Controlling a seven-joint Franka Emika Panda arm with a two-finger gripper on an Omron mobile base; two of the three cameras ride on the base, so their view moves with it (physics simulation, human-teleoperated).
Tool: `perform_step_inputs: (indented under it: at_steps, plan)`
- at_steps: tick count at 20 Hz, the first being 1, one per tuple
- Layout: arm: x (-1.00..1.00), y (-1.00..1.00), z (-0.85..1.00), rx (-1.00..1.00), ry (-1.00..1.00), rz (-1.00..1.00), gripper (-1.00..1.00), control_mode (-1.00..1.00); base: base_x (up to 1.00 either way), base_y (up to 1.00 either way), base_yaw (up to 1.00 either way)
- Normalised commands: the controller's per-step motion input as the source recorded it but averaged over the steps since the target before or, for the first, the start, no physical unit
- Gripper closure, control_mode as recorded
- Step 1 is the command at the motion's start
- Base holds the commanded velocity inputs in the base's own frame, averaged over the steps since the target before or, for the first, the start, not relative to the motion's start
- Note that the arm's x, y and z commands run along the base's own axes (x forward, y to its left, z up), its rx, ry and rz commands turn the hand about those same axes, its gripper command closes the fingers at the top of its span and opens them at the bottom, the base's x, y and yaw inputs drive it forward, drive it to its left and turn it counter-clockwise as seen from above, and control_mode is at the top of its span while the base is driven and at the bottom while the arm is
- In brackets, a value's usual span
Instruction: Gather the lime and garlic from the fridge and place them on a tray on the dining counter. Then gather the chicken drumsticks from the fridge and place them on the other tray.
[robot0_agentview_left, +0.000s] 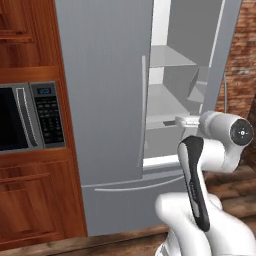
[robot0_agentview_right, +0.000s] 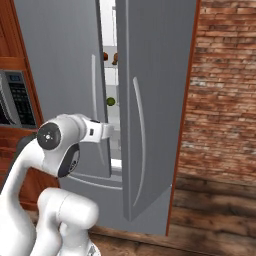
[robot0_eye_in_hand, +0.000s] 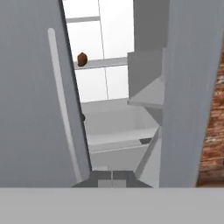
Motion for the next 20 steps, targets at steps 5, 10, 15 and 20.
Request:
perform_step_inputs:
  at_steps: [5, 10, 15, 20]
  plan:
    - [0.48, 0.03, -0.45, 0.00, -0.12, -0.12, 1.00, -1.00, 0.00, 0.00, 0.00]
    - [0.31, 0.00, -0.26, 0.00, -0.04, -0.23, 1.00, -1.00, 0.00, 0.00, 0.00]
    - [0.35, 0.00, -0.05, 0.00, -0.02, -0.12, 1.00, -1.00, 0.00, 0.00, 0.00]
    - [0.48, -0.02, -0.10, 0.00, 0.00, 0.00, 1.00, -1.00, 0.00, 0.00, 0.00]
